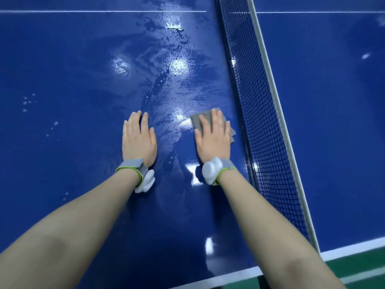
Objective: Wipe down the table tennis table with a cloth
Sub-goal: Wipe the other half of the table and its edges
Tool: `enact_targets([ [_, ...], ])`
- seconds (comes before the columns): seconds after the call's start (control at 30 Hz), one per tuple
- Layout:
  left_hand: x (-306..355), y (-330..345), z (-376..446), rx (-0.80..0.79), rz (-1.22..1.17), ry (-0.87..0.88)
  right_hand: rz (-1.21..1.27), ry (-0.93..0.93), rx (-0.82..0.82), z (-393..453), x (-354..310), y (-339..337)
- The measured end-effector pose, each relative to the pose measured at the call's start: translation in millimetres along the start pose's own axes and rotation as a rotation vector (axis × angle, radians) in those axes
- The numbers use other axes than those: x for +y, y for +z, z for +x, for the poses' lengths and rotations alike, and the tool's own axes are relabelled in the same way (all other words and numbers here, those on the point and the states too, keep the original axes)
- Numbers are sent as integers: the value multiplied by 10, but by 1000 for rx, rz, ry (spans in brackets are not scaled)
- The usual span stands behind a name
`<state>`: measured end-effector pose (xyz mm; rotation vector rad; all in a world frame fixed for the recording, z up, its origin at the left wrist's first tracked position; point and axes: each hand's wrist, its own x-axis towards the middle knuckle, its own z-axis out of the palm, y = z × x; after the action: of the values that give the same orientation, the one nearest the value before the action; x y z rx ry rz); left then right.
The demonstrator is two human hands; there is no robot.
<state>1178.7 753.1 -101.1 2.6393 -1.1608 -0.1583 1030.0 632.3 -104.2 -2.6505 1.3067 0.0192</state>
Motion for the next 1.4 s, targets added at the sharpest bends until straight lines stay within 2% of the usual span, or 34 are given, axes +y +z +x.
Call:
enact_targets([
  [0.1, -12, -3, 24, -29, 11, 9, 43, 169, 86, 181, 186, -52],
  [0.2, -10, 9, 80, -37, 25, 2, 23, 216, 53, 267, 96, -78],
  [0.4, 31, 13, 166, -11, -14, -31, -9, -50, -63, 214, -331, -4],
  [0.53, 41, 27, 215, -24, 0, -35, -81, -123, -40, 339, -88, -30],
  [0.67, 41, 28, 231, -32, 8, -36, -102, 78, -9, 579, 222, -133],
  [0.83, 41, 38, 311, -37, 8, -45, -81, 183, -32, 664, -15, -112],
  [0.97, 64, 44, 408, -32, 8, -54, -70, -1, -66, 676, -244, -93],
  [1.1, 94, 51, 486, -40, 18, -60, -57, -152, -50, 764, -110, -99],
  [1.3, 107, 40, 524, -50, 35, -64, -65, 176, -17, 1086, 133, -151],
  [1.4, 125, 37, 558, -52, 42, -63, -73, 241, -41, 1152, -3, -158],
])
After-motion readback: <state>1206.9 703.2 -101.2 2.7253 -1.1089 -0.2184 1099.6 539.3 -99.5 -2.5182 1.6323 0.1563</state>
